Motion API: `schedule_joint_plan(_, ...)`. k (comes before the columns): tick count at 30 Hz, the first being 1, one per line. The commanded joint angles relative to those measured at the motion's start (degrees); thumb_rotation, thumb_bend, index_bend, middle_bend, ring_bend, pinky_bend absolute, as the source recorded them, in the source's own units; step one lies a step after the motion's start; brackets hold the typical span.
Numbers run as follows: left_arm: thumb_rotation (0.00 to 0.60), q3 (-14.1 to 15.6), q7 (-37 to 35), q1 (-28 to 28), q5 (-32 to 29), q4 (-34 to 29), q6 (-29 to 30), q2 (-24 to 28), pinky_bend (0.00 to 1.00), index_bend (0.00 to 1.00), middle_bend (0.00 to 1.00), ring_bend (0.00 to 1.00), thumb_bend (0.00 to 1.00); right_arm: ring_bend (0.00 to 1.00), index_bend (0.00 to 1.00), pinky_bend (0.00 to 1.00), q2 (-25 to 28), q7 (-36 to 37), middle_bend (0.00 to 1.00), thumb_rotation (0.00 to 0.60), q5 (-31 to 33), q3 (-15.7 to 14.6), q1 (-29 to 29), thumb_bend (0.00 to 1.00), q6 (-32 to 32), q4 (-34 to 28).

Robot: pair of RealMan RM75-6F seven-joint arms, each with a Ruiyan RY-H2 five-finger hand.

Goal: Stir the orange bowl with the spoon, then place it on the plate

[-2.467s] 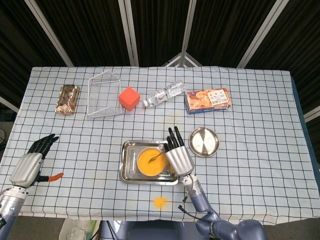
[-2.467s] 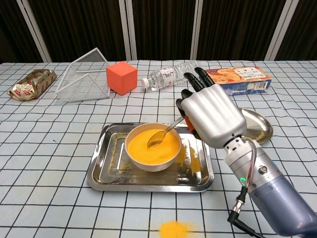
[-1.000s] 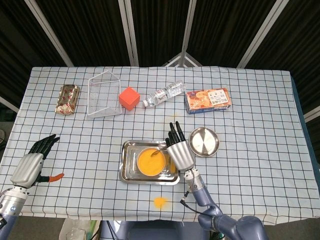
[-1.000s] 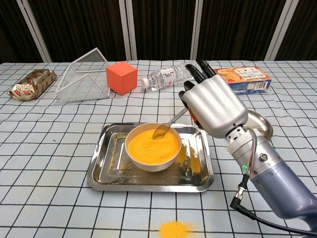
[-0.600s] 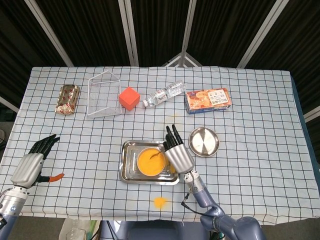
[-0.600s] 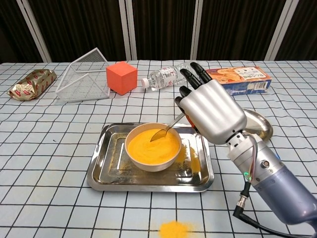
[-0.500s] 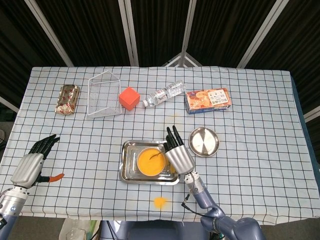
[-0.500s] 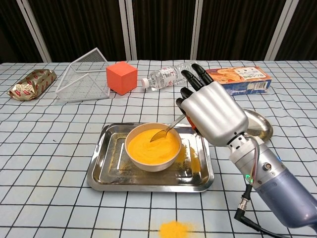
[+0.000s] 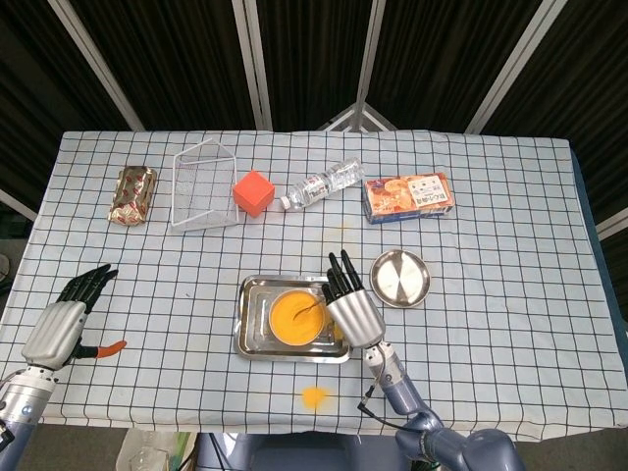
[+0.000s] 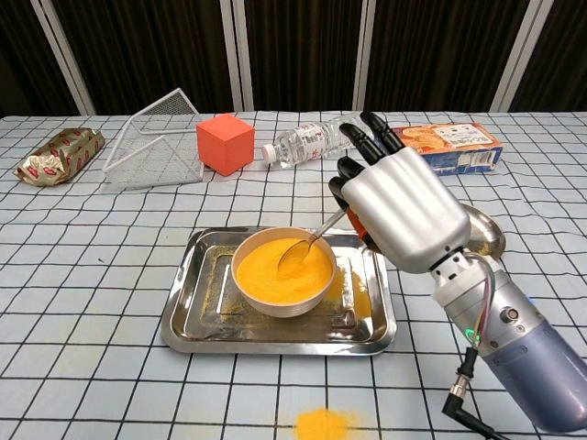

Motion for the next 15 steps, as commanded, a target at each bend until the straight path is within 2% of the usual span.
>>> schedule_joint_plan(1, 0.6, 0.0, 0.1, 0.0, 0.0, 0.0, 0.0, 0.0, 0.02, 0.0, 0.0, 0.0, 0.0, 0.09, 0.8, 0.0, 0.5, -0.1, 0.38, 0.6, -0.1, -0.3, -0.5, 0.64, 0.3, -0.9)
schedule_joint_plan(8, 0.6, 0.0, 0.5, 0.1, -0.2, -0.1, 0.1, -0.2, 0.02, 0.0, 0.0, 0.0, 0.0, 0.09, 0.8, 0.0, 1.1, -0.4, 0.38, 0.6, -0.3, -0.2, -0.7, 0.64, 0.6, -2.5)
schedule_joint_plan(15, 0.6, -0.1, 0.6, -0.1, -0.5, -0.1, -0.3, -0.2, 0.02, 0.0, 0.0, 0.0, 0.0, 0.09, 0.8, 0.0, 2.8, -1.6, 0.38, 0.6, -0.4, 1.5, 0.7, 0.64, 1.5, -6.2)
